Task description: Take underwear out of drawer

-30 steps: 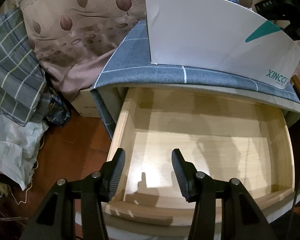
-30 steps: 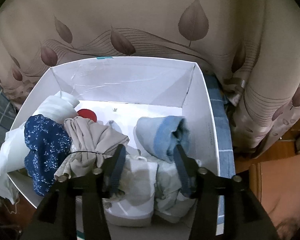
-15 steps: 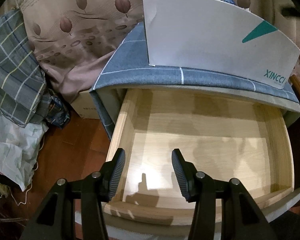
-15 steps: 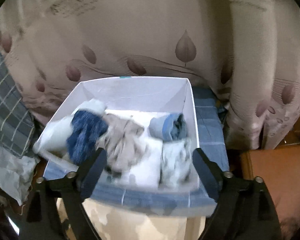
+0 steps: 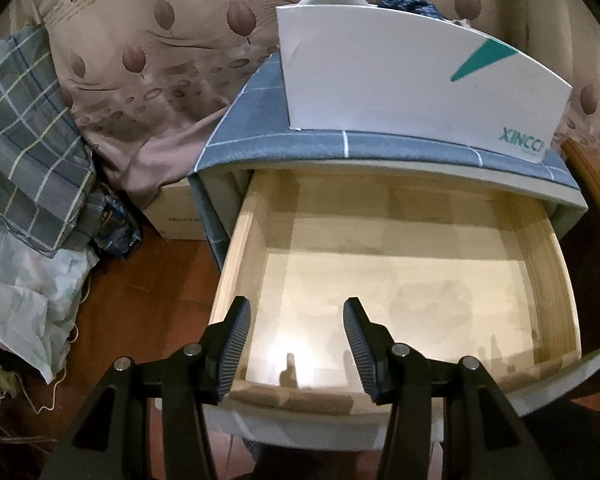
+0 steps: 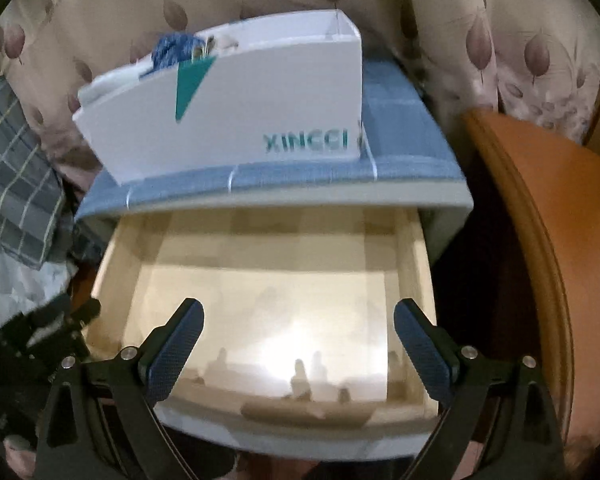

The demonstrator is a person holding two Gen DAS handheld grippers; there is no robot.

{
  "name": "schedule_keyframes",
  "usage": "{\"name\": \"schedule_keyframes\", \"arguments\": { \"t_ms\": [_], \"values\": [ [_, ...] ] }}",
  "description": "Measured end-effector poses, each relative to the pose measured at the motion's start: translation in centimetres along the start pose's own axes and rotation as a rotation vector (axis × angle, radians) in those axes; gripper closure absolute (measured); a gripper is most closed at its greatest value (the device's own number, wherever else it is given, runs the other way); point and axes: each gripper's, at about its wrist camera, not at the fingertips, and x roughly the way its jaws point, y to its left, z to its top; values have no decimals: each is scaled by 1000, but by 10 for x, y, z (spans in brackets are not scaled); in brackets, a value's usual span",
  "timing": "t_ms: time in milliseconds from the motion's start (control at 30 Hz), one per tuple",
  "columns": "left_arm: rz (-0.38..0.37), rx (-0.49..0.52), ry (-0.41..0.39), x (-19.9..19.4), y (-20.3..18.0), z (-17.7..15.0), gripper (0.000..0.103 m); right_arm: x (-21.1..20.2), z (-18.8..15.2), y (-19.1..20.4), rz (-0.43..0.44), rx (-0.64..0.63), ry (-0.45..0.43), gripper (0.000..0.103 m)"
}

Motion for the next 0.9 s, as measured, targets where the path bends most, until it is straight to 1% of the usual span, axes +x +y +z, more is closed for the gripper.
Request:
{"name": "schedule_keyframes", "arguments": {
  "t_ms": [100, 300, 367, 433, 500, 667, 900],
  "values": [
    [2, 12, -4, -4, -5, -6, 54, -1, -13, 3, -19, -32, 1, 8],
    [8, 43, -25, -8, -16, -11, 54, 5, -32, 10, -14, -87, 23, 8],
    [13, 57, -29, -9, -19, -12, 54, 6, -34, 9, 10, -81, 29, 8],
    [13, 65, -29, -8, -22, -12, 54, 8, -34, 7, 9, -75, 36, 6],
    [8, 68, -28, -8, -23, -12, 54, 14, -36, 7, 9, -71, 64, 6],
    [-2, 69, -20, -7, -22, -12, 54, 22, -37, 7, 16, -56, 97, 6],
    [-13, 63, -12, -6, -21, -13, 54, 27, -37, 6, 21, -50, 121, 6]
  ]
}}
